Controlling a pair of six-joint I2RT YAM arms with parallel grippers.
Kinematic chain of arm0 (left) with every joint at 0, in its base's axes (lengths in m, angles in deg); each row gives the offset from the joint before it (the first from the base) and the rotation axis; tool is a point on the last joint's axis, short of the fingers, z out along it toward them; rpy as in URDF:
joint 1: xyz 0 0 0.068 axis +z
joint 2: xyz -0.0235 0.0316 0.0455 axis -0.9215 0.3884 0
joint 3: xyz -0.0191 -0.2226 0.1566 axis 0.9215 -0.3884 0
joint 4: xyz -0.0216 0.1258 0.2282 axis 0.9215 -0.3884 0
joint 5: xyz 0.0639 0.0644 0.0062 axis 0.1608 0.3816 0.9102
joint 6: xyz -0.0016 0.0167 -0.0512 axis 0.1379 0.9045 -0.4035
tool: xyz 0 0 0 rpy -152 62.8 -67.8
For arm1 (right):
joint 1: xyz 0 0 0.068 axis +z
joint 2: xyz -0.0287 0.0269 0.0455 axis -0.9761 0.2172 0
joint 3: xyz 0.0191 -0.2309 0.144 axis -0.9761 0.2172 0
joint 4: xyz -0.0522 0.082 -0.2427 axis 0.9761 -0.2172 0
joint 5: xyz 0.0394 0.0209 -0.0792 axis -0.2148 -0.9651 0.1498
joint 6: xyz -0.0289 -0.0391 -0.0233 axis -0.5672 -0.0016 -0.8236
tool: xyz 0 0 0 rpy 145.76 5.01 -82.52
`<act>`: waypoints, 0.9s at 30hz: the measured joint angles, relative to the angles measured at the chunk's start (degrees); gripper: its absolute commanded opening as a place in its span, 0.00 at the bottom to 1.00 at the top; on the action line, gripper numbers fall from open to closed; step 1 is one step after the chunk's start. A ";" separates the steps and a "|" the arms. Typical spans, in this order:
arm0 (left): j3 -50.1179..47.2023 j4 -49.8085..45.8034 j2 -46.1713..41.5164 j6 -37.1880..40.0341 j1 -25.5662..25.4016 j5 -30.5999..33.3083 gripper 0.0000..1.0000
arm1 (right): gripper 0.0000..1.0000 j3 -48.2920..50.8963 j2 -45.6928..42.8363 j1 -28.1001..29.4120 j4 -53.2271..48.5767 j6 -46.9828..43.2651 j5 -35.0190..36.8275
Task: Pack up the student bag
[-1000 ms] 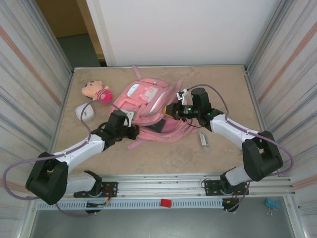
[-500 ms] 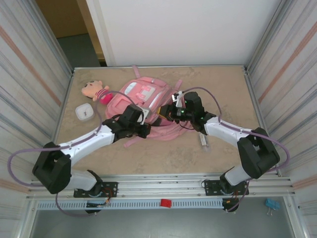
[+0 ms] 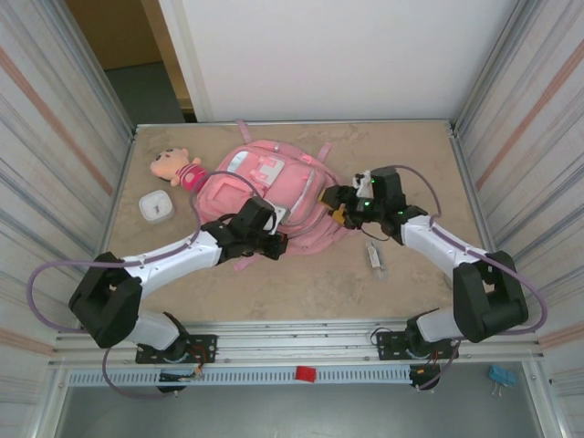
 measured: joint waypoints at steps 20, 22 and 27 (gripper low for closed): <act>0.31 1.57 2.08 1.03 -0.68 -0.22 0.00 | 0.00 -3.06 15.41 3.52 9.16 7.82 -2.47; 1.79 1.40 3.50 0.44 -1.70 -0.17 0.01 | 0.00 -2.78 15.34 4.11 10.73 9.31 -1.97; 5.79 1.22 7.17 -1.77 -4.04 0.17 0.06 | 0.00 -2.23 14.53 6.16 13.31 11.32 0.74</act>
